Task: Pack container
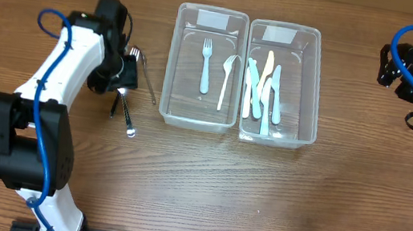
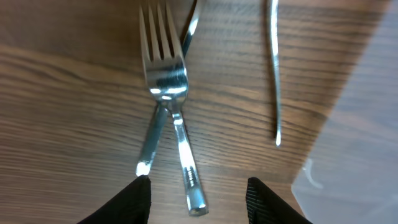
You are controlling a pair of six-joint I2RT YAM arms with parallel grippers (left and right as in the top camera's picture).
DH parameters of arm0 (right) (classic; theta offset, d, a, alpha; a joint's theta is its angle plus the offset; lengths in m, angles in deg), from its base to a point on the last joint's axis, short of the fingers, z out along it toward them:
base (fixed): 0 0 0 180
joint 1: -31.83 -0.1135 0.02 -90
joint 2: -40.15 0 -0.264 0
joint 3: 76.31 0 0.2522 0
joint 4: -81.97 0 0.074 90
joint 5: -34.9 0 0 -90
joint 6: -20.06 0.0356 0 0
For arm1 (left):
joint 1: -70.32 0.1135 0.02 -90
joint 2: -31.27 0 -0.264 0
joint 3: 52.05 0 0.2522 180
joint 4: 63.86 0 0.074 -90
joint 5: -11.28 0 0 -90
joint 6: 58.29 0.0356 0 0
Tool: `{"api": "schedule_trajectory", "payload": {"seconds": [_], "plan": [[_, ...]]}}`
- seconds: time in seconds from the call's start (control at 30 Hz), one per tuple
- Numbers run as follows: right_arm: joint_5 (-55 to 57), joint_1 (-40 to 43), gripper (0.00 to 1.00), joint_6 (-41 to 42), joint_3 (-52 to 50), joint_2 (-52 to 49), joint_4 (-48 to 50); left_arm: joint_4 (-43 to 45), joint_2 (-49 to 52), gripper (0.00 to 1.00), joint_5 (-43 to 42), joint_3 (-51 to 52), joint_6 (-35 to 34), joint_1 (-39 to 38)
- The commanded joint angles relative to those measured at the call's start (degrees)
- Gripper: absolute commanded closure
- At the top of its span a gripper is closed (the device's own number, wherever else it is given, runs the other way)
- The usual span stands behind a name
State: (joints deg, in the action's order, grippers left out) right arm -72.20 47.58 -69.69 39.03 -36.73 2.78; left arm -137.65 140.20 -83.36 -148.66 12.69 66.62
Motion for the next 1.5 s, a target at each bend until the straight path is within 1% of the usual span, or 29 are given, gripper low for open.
{"api": "schedule_trajectory", "payload": {"seconds": [0.0,0.17,0.33,0.5,0.67,0.7,0.8,0.83,0.9,0.97,1.0,1.03,1.07,1.13,1.27,1.47], "plan": [[0.6,0.1,0.0,0.2,0.9,0.3,0.3,3.6,-0.2,0.49,-1.0,6.1,-7.6,-0.2],[0.6,0.1,0.0,0.2,0.9,0.3,0.3,9.4,-0.2,0.49,-1.0,12.0,-7.8,-0.2],[0.6,0.1,0.0,0.2,0.9,0.3,0.3,12.2,-0.2,0.51,-0.8,14.8,-7.1,-0.2],[0.6,0.1,0.0,0.2,0.9,0.3,0.3,16.3,-0.2,0.54,0.4,17.0,-7.4,-0.2],[0.6,0.1,0.0,0.2,0.9,0.3,0.3,18.3,-0.2,0.6,1.5,17.1,-7.3,-0.1],[0.6,0.1,0.0,0.2,0.9,0.3,0.3,18.6,-0.2,0.62,1.8,17.1,-7.3,-0.1],[0.6,0.1,0.0,0.2,0.9,0.3,0.3,19.1,0.3,0.66,2.3,17.1,-7.3,-0.1],[0.6,0.1,0.0,0.2,0.9,0.3,0.3,19.2,0.6,0.67,2.3,17.1,-7.3,-0.1],[0.6,0.1,0.0,0.2,0.9,0.3,0.3,19.3,1.8,0.72,2.3,17.1,-7.3,-0.1],[0.6,0.1,0.0,0.2,0.9,0.3,0.3,19.2,3.4,0.8,2.3,17.1,-7.3,-0.1],[0.6,0.1,0.0,0.2,0.9,0.3,0.3,18.9,4.2,0.85,2.1,17.1,-7.3,-0.1],[0.6,0.1,0.0,0.2,0.9,0.3,0.3,18.8,4.9,0.92,2.0,17.1,-7.3,-0.1],[0.6,0.1,0.0,0.2,0.9,0.3,0.3,18.7,5.4,0.96,1.7,17.1,-7.3,-0.1],[0.6,0.1,0.0,0.2,0.9,0.3,0.3,18.7,5.7,0.96,1.0,17.1,-6.8,-0.1],[0.6,0.1,0.0,0.2,0.9,0.3,0.3,17.9,5.2,0.96,-1.4,16.0,-1.5,-0.1],[0.6,0.1,0.0,0.2,0.9,0.3,0.3,9.1,1.9,0.96,-1.4,8.1,1.2,-0.1]]}}
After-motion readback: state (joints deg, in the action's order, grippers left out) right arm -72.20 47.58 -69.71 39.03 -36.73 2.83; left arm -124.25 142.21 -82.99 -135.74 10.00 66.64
